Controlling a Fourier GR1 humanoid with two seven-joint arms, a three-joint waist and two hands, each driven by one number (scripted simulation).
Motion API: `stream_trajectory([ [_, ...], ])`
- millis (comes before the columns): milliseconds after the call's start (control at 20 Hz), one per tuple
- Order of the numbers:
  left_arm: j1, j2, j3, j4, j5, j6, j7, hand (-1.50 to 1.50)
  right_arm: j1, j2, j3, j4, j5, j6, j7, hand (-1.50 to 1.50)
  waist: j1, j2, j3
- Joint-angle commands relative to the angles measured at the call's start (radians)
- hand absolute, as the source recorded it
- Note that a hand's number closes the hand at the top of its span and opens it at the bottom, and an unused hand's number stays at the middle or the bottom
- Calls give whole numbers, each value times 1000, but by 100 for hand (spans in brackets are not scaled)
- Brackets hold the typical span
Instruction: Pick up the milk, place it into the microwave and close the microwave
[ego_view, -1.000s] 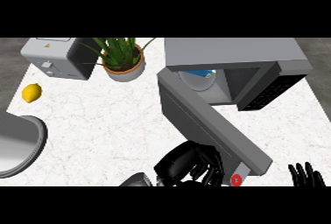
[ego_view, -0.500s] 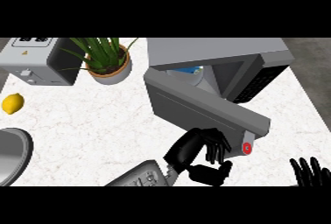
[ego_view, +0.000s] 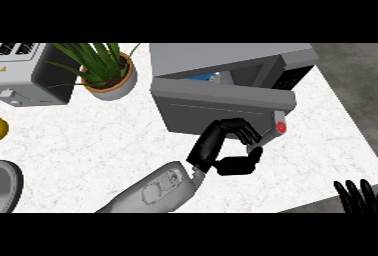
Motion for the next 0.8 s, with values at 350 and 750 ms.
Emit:
stream_trajectory([
  [350, -162, -4, 112, 148, 199, 37, -107, 150, 18, -52, 18, -107, -78, 59, 50, -150, -79, 27, 0],
  [750, -245, -3, 154, 241, 280, 27, -163, 150, 42, -86, 3, -144, -131, 75, 84, -150, -114, 37, 2],
])
